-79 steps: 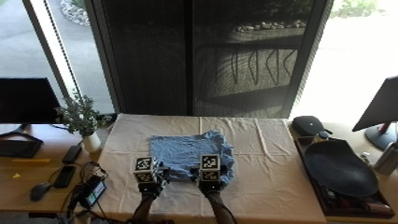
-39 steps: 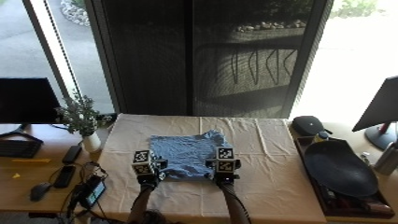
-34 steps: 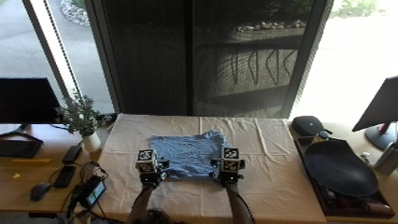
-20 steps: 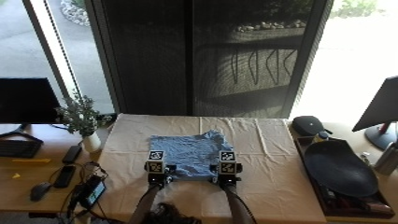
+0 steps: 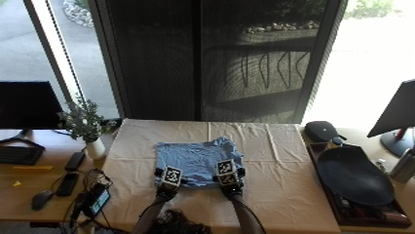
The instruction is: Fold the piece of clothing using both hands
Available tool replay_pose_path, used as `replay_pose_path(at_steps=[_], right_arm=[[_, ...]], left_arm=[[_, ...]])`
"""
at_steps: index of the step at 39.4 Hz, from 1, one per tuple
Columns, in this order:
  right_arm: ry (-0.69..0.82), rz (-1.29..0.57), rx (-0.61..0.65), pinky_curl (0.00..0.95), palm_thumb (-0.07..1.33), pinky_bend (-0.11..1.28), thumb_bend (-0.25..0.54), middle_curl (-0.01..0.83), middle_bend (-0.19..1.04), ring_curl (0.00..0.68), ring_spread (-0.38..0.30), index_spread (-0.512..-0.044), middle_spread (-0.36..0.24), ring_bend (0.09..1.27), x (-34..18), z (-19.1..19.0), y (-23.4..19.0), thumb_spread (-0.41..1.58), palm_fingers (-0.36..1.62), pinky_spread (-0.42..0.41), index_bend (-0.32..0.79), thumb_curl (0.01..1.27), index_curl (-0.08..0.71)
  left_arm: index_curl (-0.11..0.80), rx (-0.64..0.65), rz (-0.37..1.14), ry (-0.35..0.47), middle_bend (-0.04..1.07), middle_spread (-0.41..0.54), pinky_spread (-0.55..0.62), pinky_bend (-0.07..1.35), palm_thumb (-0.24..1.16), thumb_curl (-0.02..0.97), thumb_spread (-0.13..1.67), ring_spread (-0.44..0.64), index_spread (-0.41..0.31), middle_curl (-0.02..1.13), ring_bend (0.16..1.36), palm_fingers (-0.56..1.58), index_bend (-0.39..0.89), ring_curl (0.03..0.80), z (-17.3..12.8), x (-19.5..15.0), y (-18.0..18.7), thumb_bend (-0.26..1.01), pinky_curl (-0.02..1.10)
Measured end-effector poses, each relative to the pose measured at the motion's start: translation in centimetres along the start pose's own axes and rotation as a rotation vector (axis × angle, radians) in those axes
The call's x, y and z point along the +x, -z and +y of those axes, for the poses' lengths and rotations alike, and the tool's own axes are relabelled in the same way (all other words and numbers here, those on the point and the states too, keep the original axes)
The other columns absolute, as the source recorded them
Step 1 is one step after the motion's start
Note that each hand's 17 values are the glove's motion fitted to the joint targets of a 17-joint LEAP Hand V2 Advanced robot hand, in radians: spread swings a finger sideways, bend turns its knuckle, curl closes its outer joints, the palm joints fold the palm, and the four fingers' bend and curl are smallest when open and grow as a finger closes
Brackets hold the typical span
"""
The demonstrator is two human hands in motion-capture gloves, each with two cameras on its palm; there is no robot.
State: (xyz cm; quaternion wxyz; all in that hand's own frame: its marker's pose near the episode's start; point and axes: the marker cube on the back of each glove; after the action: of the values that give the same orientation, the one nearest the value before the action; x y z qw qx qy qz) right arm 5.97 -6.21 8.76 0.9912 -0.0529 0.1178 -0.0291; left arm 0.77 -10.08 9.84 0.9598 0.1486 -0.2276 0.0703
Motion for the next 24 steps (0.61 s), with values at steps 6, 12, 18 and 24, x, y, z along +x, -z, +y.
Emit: replay_pose_path(at_steps=[6, 12, 18, 24], right_arm=[[0.066, -0.006, -0.060, 0.335, 0.84, 0.62, 0.099, 0.357, 0.23, 0.338, -0.301, -0.360, -0.260, 0.56, 0.5, 0.5, 1.1, 1.19, 1.17, -0.250, 0.16, 0.41, 0.314], [0.242, -0.040, -0.241, 0.348, 0.88, 0.60, 0.084, 0.376, 0.22, 0.356, -0.331, -0.354, -0.286, 0.56, 1.3, 0.5, 2.2, 1.18, 1.22, -0.299, 0.15, 0.42, 0.330], [0.392, -0.081, -0.361, 0.355, 0.90, 0.60, 0.064, 0.390, 0.22, 0.367, -0.336, -0.347, -0.293, 0.57, 2.6, 0.8, 7.7, 1.17, 1.24, -0.327, 0.14, 0.42, 0.332], [0.275, -0.133, -0.277, 0.360, 0.90, 0.60, 0.029, 0.404, 0.23, 0.385, -0.336, -0.346, -0.298, 0.62, 3.2, -5.7, 10.9, 1.15, 1.27, -0.345, 0.11, 0.42, 0.320]], left_arm=[[0.353, -0.145, 0.091, -0.009, 0.36, -0.284, -0.25, 0.47, 0.59, 0.323, 1.17, -0.29, -0.260, 0.44, 0.62, 1.21, 0.19, 0.338, 1.6, -0.8, 1.0, 0.00, 0.29], [0.384, -0.348, 0.146, -0.093, 0.38, -0.321, -0.28, 0.39, 0.61, 0.326, 1.16, -0.33, -0.288, 0.46, 0.61, 1.24, 0.20, 0.358, 3.8, -2.5, 4.4, -0.01, 0.30], [0.413, -0.574, 0.122, -0.205, 0.41, -0.346, -0.29, 0.32, 0.61, 0.323, 1.14, -0.35, -0.309, 0.48, 0.58, 1.25, 0.21, 0.368, 4.2, -4.1, 8.6, -0.02, 0.30], [0.429, -0.610, 0.110, -0.168, 0.43, -0.357, -0.29, 0.29, 0.65, 0.322, 1.16, -0.36, -0.317, 0.48, 0.57, 1.25, 0.19, 0.375, -1.2, -5.5, 8.1, -0.01, 0.32]])
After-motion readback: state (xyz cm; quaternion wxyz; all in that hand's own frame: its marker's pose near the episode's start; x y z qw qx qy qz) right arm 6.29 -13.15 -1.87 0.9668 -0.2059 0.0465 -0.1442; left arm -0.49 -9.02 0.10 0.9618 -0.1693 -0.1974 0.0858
